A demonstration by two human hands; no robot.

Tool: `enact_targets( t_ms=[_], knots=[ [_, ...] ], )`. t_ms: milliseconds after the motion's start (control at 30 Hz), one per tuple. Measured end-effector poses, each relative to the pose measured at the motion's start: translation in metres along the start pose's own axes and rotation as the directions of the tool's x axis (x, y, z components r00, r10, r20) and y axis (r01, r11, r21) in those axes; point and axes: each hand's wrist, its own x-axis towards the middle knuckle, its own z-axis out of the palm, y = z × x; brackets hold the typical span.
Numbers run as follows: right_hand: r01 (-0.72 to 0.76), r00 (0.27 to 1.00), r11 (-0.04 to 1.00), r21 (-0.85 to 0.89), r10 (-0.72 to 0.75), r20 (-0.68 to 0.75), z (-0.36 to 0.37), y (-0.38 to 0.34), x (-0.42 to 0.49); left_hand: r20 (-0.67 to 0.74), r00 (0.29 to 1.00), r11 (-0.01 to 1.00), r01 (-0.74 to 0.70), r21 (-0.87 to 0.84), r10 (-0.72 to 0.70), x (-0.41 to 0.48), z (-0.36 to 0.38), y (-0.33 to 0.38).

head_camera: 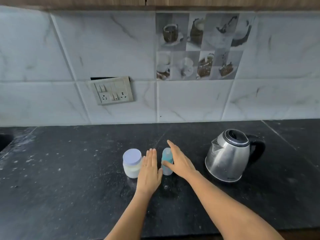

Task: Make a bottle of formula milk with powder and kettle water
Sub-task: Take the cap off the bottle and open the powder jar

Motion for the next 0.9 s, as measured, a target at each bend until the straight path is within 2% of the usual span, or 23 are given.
enact_targets(
  t_ms=[133,333,433,500,600,800,900],
  knots=[
    [-0.035,0.999,0.994,-0.104,0.032,-0.028,0.001,-0.003,0.009,0.100,0.992,0.994,0.078,-0.075,-0.070,-0.012,0.010,-0.003],
    [0.004,0.995,0.998,-0.068,-0.011,-0.097,-0.004,-0.003,0.003,0.131,0.980,0.943,0.183,-0.279,-0.152,-0.018,0.017,0.004],
    [0.037,0.993,0.999,-0.037,-0.041,-0.111,-0.003,-0.005,-0.015,0.174,0.961,0.861,0.269,-0.432,-0.213,-0.020,0.020,0.008],
    [0.050,0.994,0.998,-0.037,-0.054,-0.097,-0.002,-0.007,-0.029,0.200,0.940,0.780,0.341,-0.525,-0.277,-0.023,0.020,0.011],
    [0.060,0.997,0.996,-0.061,-0.063,-0.051,0.003,-0.009,-0.048,0.184,0.933,0.701,0.355,-0.618,-0.310,-0.031,0.021,0.017],
    [0.043,0.998,0.997,-0.059,-0.040,0.050,0.007,-0.014,-0.067,0.189,0.938,0.657,0.340,-0.673,-0.292,-0.044,0.022,0.026],
    [0.039,0.995,0.969,-0.244,-0.016,0.094,0.004,-0.021,-0.063,0.227,0.929,0.619,0.366,-0.695,-0.294,-0.044,0.021,0.029]
  ],
)
